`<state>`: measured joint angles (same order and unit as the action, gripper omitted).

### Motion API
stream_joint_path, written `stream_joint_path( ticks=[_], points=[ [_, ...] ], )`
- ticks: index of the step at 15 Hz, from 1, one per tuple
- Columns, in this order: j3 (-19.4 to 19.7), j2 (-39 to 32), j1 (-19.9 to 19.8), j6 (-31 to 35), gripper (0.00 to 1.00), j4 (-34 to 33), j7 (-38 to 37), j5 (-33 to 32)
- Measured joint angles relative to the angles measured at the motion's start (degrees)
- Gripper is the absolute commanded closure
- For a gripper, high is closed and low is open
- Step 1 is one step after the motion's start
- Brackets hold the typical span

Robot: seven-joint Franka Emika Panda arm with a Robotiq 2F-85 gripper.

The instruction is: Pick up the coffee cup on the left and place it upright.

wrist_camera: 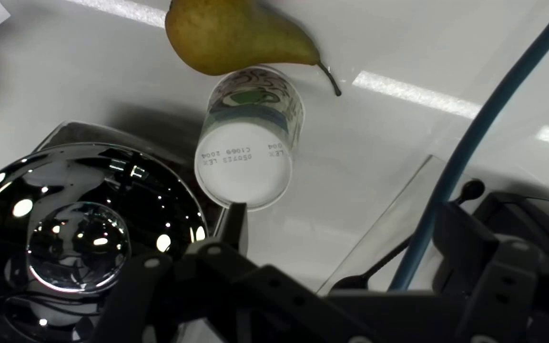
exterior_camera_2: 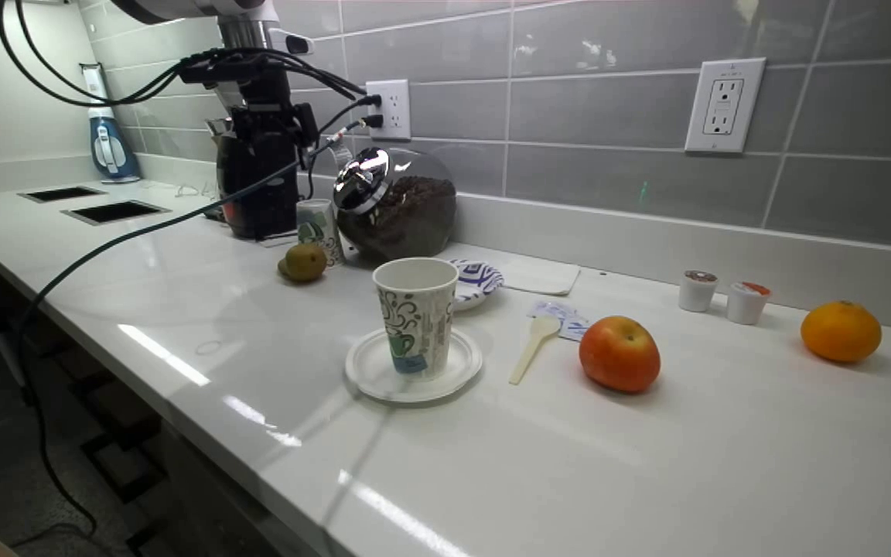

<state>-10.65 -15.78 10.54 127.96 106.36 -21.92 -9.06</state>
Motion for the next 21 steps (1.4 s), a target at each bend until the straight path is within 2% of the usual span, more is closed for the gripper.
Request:
stream_joint_path(
  ticks=[5, 7, 13, 15, 17, 20, 21],
  points=[
    [2.6, -1.2, 1.1, 1.0, 0.00, 1.1, -2.5, 0.0],
    [2.9, -1.6, 1.6, 1.0, 0.09, 1.7, -3.6, 0.0],
    [3.7, -2.2, 3.7, 1.5, 0.54, 2.8, -5.7, -0.1],
    [4.3, -2.4, 4.1, 2.8, 0.60, 3.1, -5.7, -0.8],
    [4.9, -2.5, 4.6, 4.4, 0.59, 3.2, -5.7, -2.3],
    [5.5, -2.8, 5.2, 7.8, 0.48, 3.5, -5.7, -4.7],
    [5.7, -2.9, 5.4, 8.6, 0.52, 3.8, -5.7, -5.3]
  ],
)
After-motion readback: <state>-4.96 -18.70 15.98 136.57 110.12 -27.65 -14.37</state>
